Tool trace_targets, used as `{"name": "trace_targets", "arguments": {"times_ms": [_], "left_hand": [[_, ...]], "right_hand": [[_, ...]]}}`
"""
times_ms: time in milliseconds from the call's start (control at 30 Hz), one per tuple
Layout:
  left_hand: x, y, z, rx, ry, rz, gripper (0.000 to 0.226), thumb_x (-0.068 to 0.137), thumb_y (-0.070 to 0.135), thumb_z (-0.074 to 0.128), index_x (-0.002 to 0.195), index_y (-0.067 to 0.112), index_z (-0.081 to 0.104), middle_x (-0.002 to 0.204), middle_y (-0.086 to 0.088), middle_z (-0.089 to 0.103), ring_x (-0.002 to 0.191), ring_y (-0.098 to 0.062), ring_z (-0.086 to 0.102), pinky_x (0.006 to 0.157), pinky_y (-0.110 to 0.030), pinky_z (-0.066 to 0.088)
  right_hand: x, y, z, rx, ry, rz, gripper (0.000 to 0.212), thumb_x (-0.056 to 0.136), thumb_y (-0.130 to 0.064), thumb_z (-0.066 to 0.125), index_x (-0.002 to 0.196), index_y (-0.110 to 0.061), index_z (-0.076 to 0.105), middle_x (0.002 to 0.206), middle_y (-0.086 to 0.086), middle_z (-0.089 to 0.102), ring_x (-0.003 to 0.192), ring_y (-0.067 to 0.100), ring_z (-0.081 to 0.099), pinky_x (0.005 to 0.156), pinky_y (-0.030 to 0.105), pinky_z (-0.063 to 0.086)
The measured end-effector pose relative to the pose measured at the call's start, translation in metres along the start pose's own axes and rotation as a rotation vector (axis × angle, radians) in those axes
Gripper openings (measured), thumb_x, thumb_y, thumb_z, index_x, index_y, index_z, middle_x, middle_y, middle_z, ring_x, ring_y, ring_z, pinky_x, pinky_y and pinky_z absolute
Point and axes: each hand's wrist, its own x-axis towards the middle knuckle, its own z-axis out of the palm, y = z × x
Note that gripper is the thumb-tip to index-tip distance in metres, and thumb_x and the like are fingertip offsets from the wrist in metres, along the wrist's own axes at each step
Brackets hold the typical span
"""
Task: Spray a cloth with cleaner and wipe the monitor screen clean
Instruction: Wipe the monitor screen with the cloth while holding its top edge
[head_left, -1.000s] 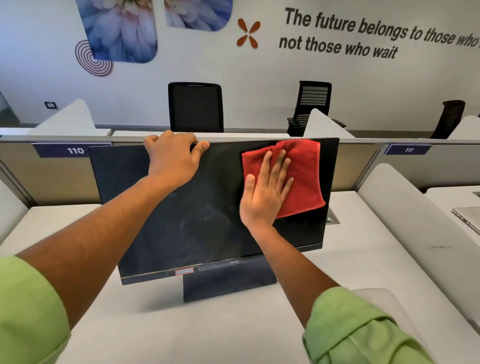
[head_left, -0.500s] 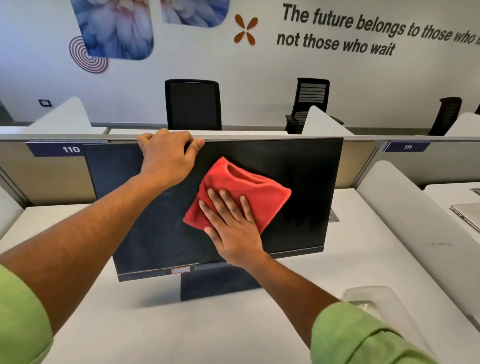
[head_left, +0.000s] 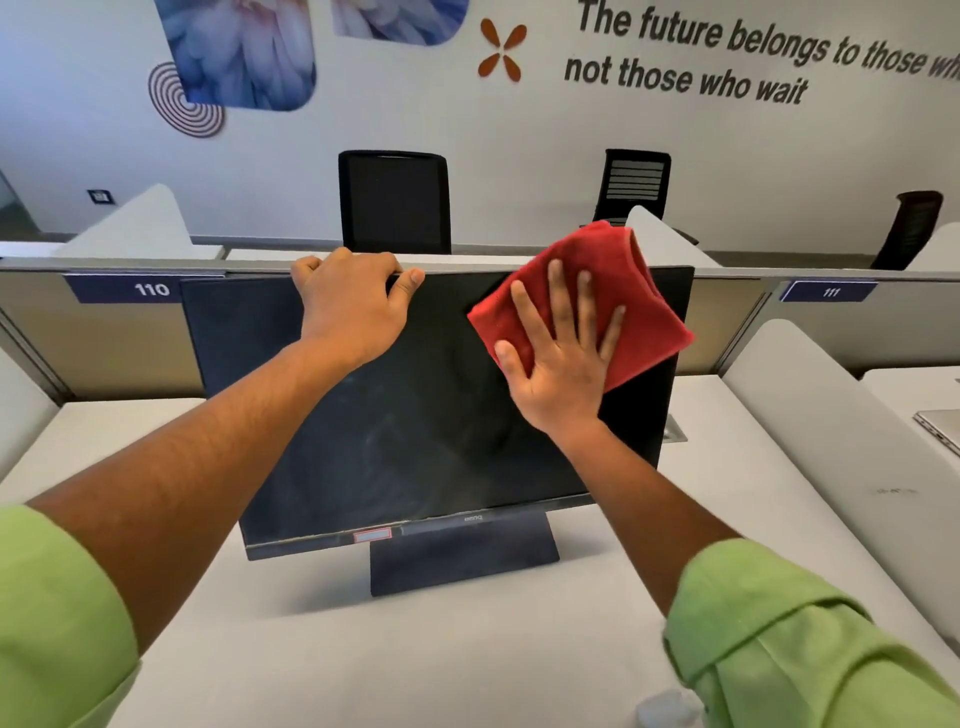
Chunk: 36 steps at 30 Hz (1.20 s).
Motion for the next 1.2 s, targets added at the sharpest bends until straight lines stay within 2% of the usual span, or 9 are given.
{"name": "trace_targets", "arguments": {"times_ms": [100,300,500,633,767,867,967,1067,1200], "left_hand": [[0.0,0.002,0.0,0.024,0.015,-0.016,0.036,0.102,0.055,0.037,0.086,0.03,0.057,0.078,0.005,0.054,0.097,-0.024,0.054,0.086,-0.046,0.029],[-0.001,-0.005,-0.002,-0.021,0.038,0.011,0.036,0.102,0.05,0.037,0.078,0.03,0.056,0.075,0.008,0.054,0.094,-0.023,0.054,0.087,-0.047,0.029],[0.001,-0.006,-0.003,-0.033,0.012,0.055,0.04,0.102,0.053,0.037,0.087,0.026,0.064,0.079,0.008,0.057,0.097,-0.025,0.055,0.087,-0.047,0.029],[0.002,-0.005,-0.004,-0.034,-0.01,0.057,0.04,0.103,0.054,0.037,0.093,0.026,0.064,0.081,0.006,0.055,0.099,-0.025,0.053,0.089,-0.048,0.029],[0.002,-0.002,-0.005,-0.033,-0.017,0.046,0.036,0.103,0.054,0.036,0.087,0.029,0.056,0.08,0.004,0.056,0.095,-0.021,0.049,0.091,-0.048,0.029],[0.0,-0.003,-0.005,-0.048,-0.009,0.036,0.034,0.103,0.054,0.037,0.087,0.03,0.055,0.081,0.004,0.057,0.092,-0.017,0.044,0.091,-0.048,0.029],[-0.002,-0.006,-0.005,-0.065,0.009,0.043,0.035,0.103,0.053,0.037,0.086,0.03,0.055,0.081,0.004,0.058,0.09,-0.016,0.044,0.09,-0.048,0.029],[-0.003,-0.009,-0.003,-0.066,0.015,0.043,0.038,0.104,0.053,0.036,0.088,0.027,0.06,0.081,0.005,0.058,0.089,-0.017,0.046,0.089,-0.047,0.029],[-0.002,-0.008,0.0,-0.066,0.039,0.046,0.041,0.104,0.052,0.037,0.093,0.024,0.064,0.081,0.004,0.057,0.089,-0.017,0.046,0.088,-0.047,0.028]], "right_hand": [[0.01,-0.041,0.004,0.05,0.009,0.025,0.065,0.105,-0.064,0.035,0.165,-0.041,0.023,0.176,-0.001,0.016,0.164,0.03,0.006,0.125,0.071,0.007],[-0.01,-0.1,0.012,0.107,-0.083,-0.115,0.067,0.106,-0.062,0.038,0.166,-0.039,0.02,0.177,-0.005,0.005,0.164,0.027,0.002,0.127,0.066,0.002],[-0.059,-0.083,0.018,0.07,-0.136,-0.369,0.06,0.107,-0.063,0.035,0.164,-0.049,0.022,0.176,-0.014,0.013,0.157,0.02,0.03,0.129,0.059,0.003],[-0.095,-0.034,0.022,-0.01,-0.265,-0.514,0.058,0.108,-0.063,0.034,0.163,-0.051,0.02,0.169,-0.016,0.034,0.15,0.019,0.039,0.128,0.056,0.012],[-0.106,0.009,0.013,-0.022,-0.286,-0.399,0.059,0.104,-0.067,0.041,0.16,-0.054,0.028,0.147,-0.015,0.058,0.134,0.021,0.053,0.123,0.05,0.021],[-0.077,0.02,0.001,-0.007,-0.219,-0.285,0.063,0.101,-0.068,0.046,0.16,-0.052,0.03,0.167,-0.014,0.037,0.135,0.025,0.054,0.12,0.052,0.024],[-0.027,0.032,-0.011,-0.01,-0.105,-0.179,0.066,0.099,-0.068,0.045,0.161,-0.048,0.03,0.174,-0.012,0.012,0.146,0.029,0.04,0.121,0.057,0.024],[0.004,0.038,-0.014,-0.034,-0.019,-0.12,0.067,0.103,-0.066,0.043,0.163,-0.041,0.032,0.176,-0.003,0.016,0.162,0.034,0.015,0.127,0.065,0.012],[-0.01,0.031,-0.004,-0.007,0.018,-0.033,0.068,0.104,-0.066,0.043,0.164,-0.037,0.032,0.175,0.0,0.019,0.163,0.039,0.008,0.127,0.069,0.008]]}}
